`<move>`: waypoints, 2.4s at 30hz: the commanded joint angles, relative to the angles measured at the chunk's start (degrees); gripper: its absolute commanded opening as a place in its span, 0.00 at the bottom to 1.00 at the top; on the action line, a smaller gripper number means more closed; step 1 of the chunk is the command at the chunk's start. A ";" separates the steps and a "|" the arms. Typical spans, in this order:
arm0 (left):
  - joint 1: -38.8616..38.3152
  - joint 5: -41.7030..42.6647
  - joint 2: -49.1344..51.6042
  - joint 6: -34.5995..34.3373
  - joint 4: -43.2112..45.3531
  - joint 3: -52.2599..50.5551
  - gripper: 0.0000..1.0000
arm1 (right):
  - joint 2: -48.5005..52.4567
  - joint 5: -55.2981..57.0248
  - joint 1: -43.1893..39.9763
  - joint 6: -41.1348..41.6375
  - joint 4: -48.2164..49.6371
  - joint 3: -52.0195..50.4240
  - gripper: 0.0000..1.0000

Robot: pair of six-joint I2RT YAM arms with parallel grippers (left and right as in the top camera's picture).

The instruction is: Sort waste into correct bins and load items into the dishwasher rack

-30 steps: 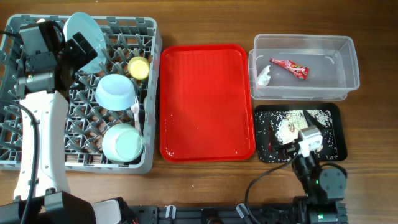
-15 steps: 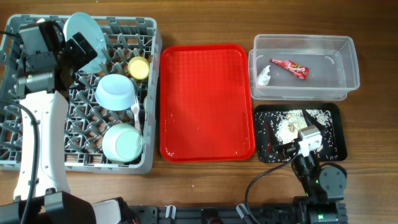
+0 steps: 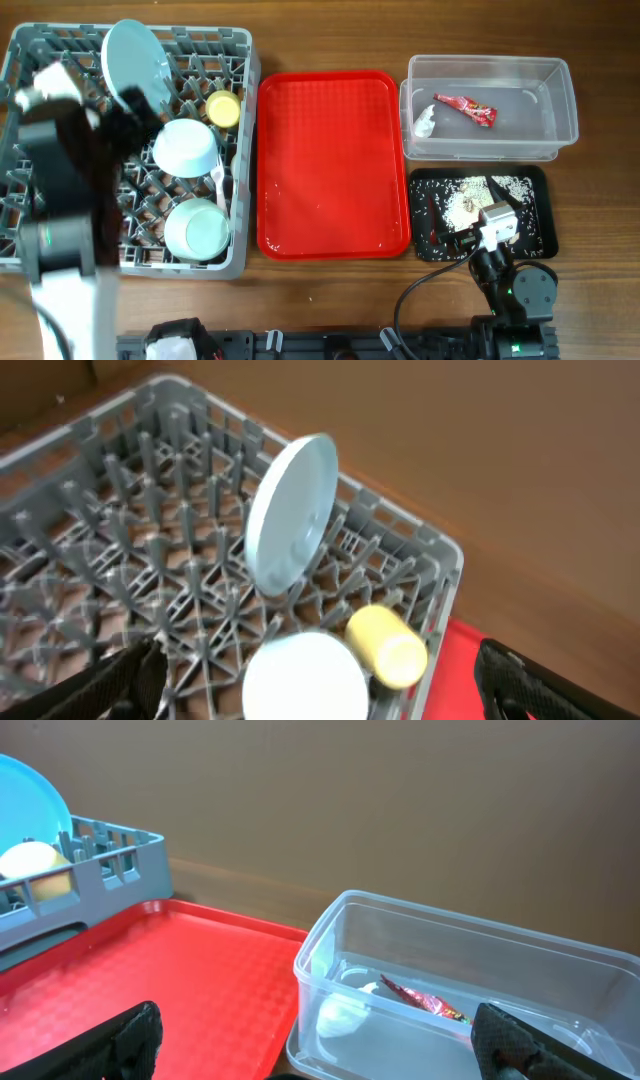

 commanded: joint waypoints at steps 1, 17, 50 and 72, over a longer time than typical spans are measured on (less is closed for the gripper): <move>-0.20 -2.69 -12.09 0.02 -0.46 -12.92 1.00 | 0.07 -0.52 -0.24 0.46 0.22 0.02 1.00; -1.92 13.40 -54.82 0.00 39.56 -61.35 1.00 | 0.07 -0.52 -0.24 0.46 0.20 0.02 1.00; -6.80 11.50 -57.59 10.51 34.73 -65.40 1.00 | 0.07 -0.52 -0.24 0.48 0.20 0.02 1.00; -6.80 11.47 -57.59 10.51 34.73 -65.40 1.00 | 0.07 -0.55 -0.24 0.46 0.20 0.02 1.00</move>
